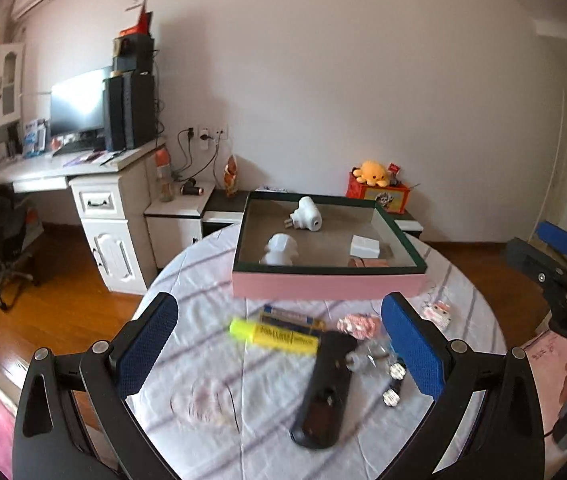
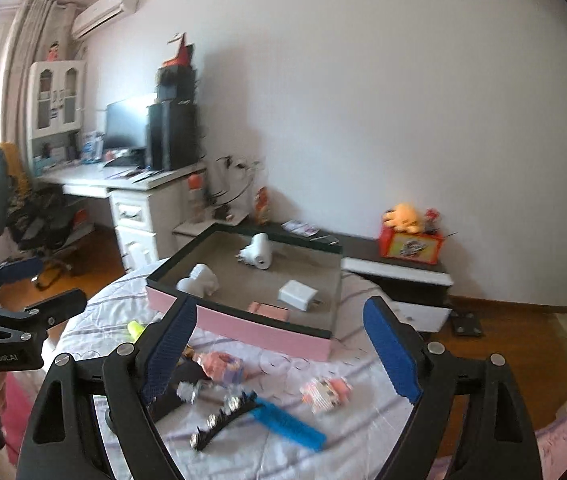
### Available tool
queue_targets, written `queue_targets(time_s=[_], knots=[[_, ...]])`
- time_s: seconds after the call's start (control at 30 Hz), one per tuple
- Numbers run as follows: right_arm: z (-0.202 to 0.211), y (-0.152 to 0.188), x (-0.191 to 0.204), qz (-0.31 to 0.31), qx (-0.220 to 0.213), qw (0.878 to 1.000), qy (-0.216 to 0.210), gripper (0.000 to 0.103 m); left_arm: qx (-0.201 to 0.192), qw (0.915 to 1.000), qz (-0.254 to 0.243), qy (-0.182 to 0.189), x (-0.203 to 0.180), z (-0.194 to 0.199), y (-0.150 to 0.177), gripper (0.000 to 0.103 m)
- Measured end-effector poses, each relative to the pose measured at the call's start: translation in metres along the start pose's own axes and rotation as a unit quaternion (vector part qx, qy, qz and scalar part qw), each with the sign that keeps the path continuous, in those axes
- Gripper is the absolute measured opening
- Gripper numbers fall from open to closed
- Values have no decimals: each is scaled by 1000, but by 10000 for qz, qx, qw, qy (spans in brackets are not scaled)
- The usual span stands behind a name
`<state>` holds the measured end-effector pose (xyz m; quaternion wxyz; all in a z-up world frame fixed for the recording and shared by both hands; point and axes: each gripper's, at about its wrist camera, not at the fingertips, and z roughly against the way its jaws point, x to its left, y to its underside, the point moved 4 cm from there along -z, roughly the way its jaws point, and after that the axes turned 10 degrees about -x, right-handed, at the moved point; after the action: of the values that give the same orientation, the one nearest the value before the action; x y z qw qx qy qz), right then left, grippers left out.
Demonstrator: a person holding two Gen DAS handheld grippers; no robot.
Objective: Organize rigid objects
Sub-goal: 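Withdraw both tools from the box toward the remaining items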
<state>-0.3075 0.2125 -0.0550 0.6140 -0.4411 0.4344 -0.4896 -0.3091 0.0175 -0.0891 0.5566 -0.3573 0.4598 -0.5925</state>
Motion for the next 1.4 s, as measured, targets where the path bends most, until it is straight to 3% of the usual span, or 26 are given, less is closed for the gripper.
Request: queue_targets(time_s=[0.27,0.6,0.97,1.4], knots=[[64,15,1,-355,-569,9958,626,87,-241,9995,-89,-165,-3,47,11,103],[86,30,-3,-480,-411,9961,616,87,-278,9992,-290,-63,-10,75,22,103],[78,49,-2,-462,-99,9973,569,87,95,9991,-407,-106,-8,62,43,103],[42,85,-17,-619,484,9951,598,87,660,9959,-619,48,-24,21,68,103]])
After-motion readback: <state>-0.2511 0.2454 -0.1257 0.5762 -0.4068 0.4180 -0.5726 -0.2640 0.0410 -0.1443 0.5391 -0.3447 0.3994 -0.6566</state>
